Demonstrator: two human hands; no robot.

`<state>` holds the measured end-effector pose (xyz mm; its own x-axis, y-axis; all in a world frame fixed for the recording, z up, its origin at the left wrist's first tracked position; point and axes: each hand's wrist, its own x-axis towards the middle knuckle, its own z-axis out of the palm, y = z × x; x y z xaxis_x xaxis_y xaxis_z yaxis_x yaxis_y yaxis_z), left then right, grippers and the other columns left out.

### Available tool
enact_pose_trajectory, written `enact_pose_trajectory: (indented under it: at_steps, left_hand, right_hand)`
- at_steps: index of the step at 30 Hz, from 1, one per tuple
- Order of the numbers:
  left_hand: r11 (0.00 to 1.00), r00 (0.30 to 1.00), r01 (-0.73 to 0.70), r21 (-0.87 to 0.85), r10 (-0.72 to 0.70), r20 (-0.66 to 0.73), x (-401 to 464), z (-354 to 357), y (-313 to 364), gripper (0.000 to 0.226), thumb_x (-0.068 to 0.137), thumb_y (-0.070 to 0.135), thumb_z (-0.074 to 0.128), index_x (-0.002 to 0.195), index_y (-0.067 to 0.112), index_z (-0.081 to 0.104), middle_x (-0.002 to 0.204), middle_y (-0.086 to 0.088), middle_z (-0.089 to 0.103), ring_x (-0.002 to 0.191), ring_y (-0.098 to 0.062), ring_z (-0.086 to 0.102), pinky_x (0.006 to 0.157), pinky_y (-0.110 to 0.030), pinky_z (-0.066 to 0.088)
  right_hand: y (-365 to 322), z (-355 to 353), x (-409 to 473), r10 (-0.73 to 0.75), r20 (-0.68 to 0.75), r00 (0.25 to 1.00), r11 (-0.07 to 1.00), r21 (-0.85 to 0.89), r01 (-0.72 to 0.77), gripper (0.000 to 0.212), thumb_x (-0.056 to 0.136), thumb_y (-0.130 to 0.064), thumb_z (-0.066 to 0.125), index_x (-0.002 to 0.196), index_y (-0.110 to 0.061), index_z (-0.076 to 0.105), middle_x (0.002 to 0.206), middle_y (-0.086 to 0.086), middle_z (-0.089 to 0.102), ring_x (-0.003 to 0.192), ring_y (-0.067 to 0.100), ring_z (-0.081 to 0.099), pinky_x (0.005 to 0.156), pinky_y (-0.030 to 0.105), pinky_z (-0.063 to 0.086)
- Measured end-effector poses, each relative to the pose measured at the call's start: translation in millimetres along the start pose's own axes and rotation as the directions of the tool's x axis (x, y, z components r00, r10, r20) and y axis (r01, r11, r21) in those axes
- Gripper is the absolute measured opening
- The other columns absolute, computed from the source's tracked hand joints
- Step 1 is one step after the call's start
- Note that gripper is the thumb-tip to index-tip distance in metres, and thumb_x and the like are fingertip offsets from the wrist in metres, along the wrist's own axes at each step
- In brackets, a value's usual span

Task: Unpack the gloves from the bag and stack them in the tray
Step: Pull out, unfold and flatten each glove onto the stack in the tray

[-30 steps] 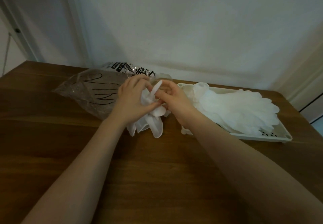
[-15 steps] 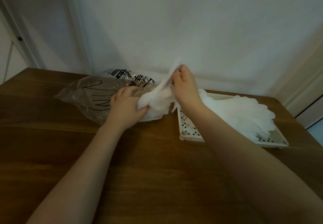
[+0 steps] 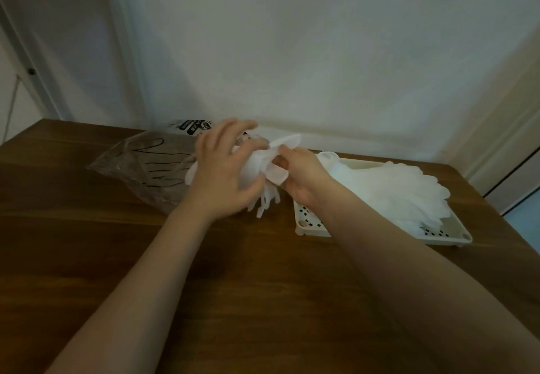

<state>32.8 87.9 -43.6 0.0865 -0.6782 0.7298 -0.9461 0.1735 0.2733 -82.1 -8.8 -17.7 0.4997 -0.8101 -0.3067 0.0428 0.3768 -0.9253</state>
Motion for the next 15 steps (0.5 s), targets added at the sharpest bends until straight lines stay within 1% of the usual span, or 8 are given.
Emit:
enact_pose_trajectory:
  at_steps: [3, 4, 6, 8, 10, 12, 13, 15]
  left_hand:
    - [0.984, 0.993, -0.048, 0.174, 0.028, 0.115, -6.5, 11.5, -10.1, 0.036, 0.079, 0.050, 0.048, 0.096, 0.024, 0.066, 0.128, -0.007, 0.053, 0.125, -0.024, 0.029, 0.102, -0.038, 0.015]
    - [0.980, 0.994, -0.043, 0.194, 0.021, 0.110, -8.5, 13.1, -13.9, 0.034, 0.080, 0.047, 0.048, 0.092, 0.021, 0.067, 0.124, -0.008, 0.057, 0.123, -0.024, 0.032, 0.100, -0.038, 0.017]
    - [0.977, 0.999, -0.031, 0.211, 0.023, 0.039, -10.7, 13.9, -19.5, 0.029, 0.083, 0.038, 0.048, 0.084, 0.016, 0.067, 0.114, -0.008, 0.062, 0.117, -0.025, 0.036, 0.096, -0.039, 0.021]
    - [0.981, 1.000, 0.006, 0.196, 0.001, -0.031, -9.5, 12.9, -20.4, 0.026, 0.084, 0.032, 0.048, 0.082, 0.011, 0.065, 0.107, -0.007, 0.064, 0.113, -0.024, 0.038, 0.094, -0.037, 0.022]
    - [0.988, 0.996, 0.069, 0.139, -0.061, -0.061, -8.5, 12.0, -20.6, 0.025, 0.083, 0.029, 0.047, 0.083, 0.010, 0.064, 0.101, -0.006, 0.064, 0.109, -0.021, 0.038, 0.087, -0.031, 0.022]
    - [0.988, 0.992, 0.118, 0.095, -0.113, -0.057, -9.0, 10.9, -21.9, 0.026, 0.082, 0.029, 0.045, 0.083, 0.011, 0.064, 0.094, -0.005, 0.065, 0.103, -0.018, 0.039, 0.081, -0.024, 0.019]
    - [0.988, 0.990, 0.133, 0.082, -0.129, -0.053, -9.1, 10.9, -22.2, 0.027, 0.082, 0.030, 0.045, 0.082, 0.011, 0.064, 0.092, -0.005, 0.064, 0.102, -0.017, 0.040, 0.080, -0.021, 0.016]
    - [0.983, 0.986, 0.167, 0.075, -0.165, -0.028, -9.1, 9.8, -23.6, 0.024, 0.082, 0.029, 0.046, 0.082, 0.013, 0.063, 0.090, -0.003, 0.063, 0.100, -0.020, 0.046, 0.080, -0.019, 0.015]
  right_hand:
    - [0.3, 5.4, -1.8, -0.032, 0.071, 0.997, 0.999, -0.019, 0.034, 0.030, 0.102, -0.019, 0.038, 0.125, -0.003, 0.050, 0.106, 0.015, 0.064, 0.092, 0.025, 0.064, 0.075, 0.036, 0.055]
    - [1.0, 6.4, -1.3, -0.050, 0.088, 0.995, 0.997, -0.048, 0.055, 0.031, 0.102, -0.019, 0.038, 0.125, -0.002, 0.049, 0.110, 0.017, 0.063, 0.092, 0.025, 0.064, 0.075, 0.035, 0.056]
    - [0.9, 7.5, -1.9, -0.083, 0.112, 0.990, 0.993, -0.074, 0.091, 0.031, 0.101, -0.017, 0.040, 0.126, 0.000, 0.048, 0.112, 0.016, 0.063, 0.089, 0.022, 0.065, 0.067, 0.028, 0.056]
    - [1.3, 5.5, -1.5, -0.107, 0.151, 0.983, 0.991, -0.059, 0.117, 0.032, 0.100, -0.016, 0.043, 0.127, 0.001, 0.047, 0.115, 0.016, 0.062, 0.091, 0.021, 0.065, 0.069, 0.026, 0.056]
    - [5.8, 3.6, -2.9, -0.115, 0.250, 0.961, 0.990, -0.054, 0.133, 0.032, 0.096, -0.014, 0.050, 0.124, 0.000, 0.049, 0.116, 0.014, 0.062, 0.099, 0.022, 0.065, 0.082, 0.030, 0.056]
    - [14.3, 3.8, -4.8, -0.126, 0.337, 0.933, 0.967, -0.170, 0.192, 0.025, 0.090, -0.011, 0.058, 0.115, -0.006, 0.056, 0.110, 0.008, 0.067, 0.102, 0.020, 0.065, 0.091, 0.034, 0.053]
    - [18.8, 4.0, -5.2, -0.130, 0.340, 0.931, 0.951, -0.223, 0.214, 0.023, 0.088, -0.009, 0.061, 0.111, -0.007, 0.059, 0.106, 0.007, 0.069, 0.101, 0.020, 0.066, 0.092, 0.034, 0.052]
    - [23.3, 6.2, -3.1, -0.141, 0.256, 0.956, 0.949, -0.238, 0.204, 0.018, 0.087, -0.003, 0.062, 0.104, -0.004, 0.061, 0.102, 0.010, 0.068, 0.094, 0.021, 0.066, 0.088, 0.032, 0.054]
